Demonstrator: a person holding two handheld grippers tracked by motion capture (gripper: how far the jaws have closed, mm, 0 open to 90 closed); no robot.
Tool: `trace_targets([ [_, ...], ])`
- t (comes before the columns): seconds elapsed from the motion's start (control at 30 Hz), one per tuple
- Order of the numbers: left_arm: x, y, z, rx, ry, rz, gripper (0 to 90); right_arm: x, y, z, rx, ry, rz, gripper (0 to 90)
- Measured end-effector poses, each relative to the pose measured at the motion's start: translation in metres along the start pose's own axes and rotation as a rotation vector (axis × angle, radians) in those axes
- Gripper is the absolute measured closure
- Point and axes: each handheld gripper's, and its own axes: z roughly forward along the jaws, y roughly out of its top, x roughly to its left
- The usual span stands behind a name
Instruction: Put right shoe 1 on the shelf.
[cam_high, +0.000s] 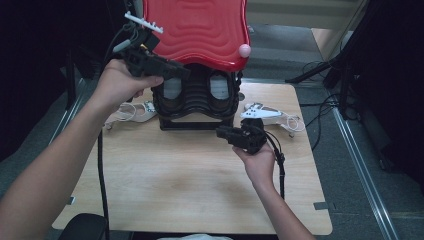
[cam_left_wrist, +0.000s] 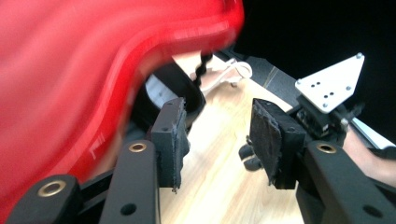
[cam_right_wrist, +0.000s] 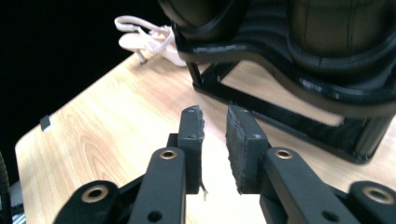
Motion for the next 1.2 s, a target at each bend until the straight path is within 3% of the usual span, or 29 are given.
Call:
trace_targets([
  [0.07,-0.001,-0.012,0.0,0.002,-0.005,0.002,53.6,0.0,-0.005,-0.001,0.006,0.02,0.004,73.7],
  [0.23,0.0,-0.038,-0.002,0.021,0.001,-0.009,50.3,0.001,-0.017,-0.006,-0.001,0.018,0.003,73.3],
  [0.47,0.006,-0.073,-0.004,-0.001,0.008,-0.033,48.4,-0.003,-0.031,-0.009,0.039,0.059,0.033,70.8],
  [0.53,0.008,-0.083,-0.001,0.002,0.007,-0.044,48.2,-0.006,-0.034,-0.011,0.03,0.042,0.055,64.1],
  [0.63,0.013,-0.098,0.003,-0.002,0.0,-0.068,47.9,-0.012,-0.038,-0.013,0.025,0.063,0.102,67.0],
  [0.77,0.019,-0.117,0.009,-0.002,0.0,-0.092,47.8,-0.01,-0.042,-0.016,0.031,0.01,0.067,70.1],
  [0.87,0.023,-0.131,0.012,-0.009,0.004,-0.108,47.8,-0.01,-0.044,-0.018,0.036,0.026,0.06,70.1],
  [1.1,0.027,-0.16,0.026,0.01,0.019,-0.148,47.3,-0.009,-0.054,-0.022,0.031,0.023,-0.02,63.8],
  [1.2,0.029,-0.171,0.032,0.013,0.005,-0.159,47.3,-0.01,-0.059,-0.023,0.054,0.037,-0.005,62.6],
])
